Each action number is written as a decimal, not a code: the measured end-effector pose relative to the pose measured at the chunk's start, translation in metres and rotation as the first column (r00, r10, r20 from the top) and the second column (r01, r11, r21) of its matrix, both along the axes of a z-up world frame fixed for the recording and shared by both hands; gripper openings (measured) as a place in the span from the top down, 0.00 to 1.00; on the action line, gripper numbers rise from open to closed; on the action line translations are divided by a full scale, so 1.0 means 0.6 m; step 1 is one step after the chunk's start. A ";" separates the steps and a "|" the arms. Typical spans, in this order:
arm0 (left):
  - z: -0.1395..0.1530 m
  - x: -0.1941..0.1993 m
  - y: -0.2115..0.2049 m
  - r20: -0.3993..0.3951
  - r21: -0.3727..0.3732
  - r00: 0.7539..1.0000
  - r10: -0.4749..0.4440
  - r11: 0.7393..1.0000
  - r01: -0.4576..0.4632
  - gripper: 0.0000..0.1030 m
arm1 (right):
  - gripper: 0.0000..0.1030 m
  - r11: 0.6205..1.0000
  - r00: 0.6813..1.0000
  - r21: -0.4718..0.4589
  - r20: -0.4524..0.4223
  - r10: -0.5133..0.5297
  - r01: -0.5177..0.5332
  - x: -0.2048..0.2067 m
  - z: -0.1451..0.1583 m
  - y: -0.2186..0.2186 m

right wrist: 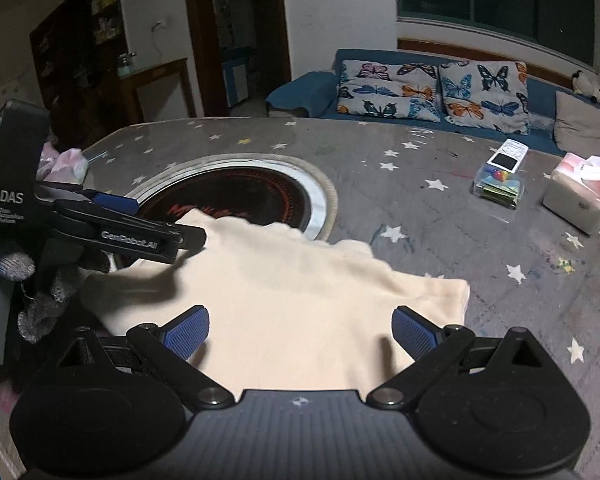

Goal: Fold clothes

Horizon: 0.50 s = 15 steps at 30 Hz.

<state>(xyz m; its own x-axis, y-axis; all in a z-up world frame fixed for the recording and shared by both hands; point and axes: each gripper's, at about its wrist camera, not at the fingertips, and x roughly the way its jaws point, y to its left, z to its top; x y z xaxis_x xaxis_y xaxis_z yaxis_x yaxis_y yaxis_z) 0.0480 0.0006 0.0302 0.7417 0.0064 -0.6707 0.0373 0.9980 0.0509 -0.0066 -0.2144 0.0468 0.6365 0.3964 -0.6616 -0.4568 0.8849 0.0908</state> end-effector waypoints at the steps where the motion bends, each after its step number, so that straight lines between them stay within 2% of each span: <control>1: 0.000 0.009 -0.003 -0.002 0.004 1.000 -0.001 1.000 0.001 0.00 | 0.04 1.000 1.000 0.005 -0.003 -0.005 0.005 0.005 0.000 -0.002; 4: -0.002 0.034 -0.008 -0.007 0.010 1.000 -0.003 1.000 0.004 0.00 | 0.04 1.000 1.000 0.015 -0.010 -0.016 0.016 0.015 0.000 -0.007; 9: -0.026 0.070 -0.004 -0.073 0.026 0.997 0.034 0.999 -0.032 0.00 | 0.04 0.999 0.999 0.016 -0.024 -0.035 0.035 0.030 -0.005 -0.011; 15: -0.021 0.055 0.001 -0.067 0.020 0.997 0.033 0.999 -0.032 0.00 | 0.04 1.000 0.999 0.015 -0.022 -0.027 0.027 0.022 0.002 -0.013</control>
<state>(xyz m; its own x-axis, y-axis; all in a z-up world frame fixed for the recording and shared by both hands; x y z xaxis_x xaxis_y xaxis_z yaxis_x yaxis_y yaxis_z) 0.0813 0.0013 0.0178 0.6940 0.0427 -0.7187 0.0091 0.9976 0.0680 0.0065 -0.2224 0.0477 0.6327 0.3897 -0.6692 -0.4306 0.8953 0.1143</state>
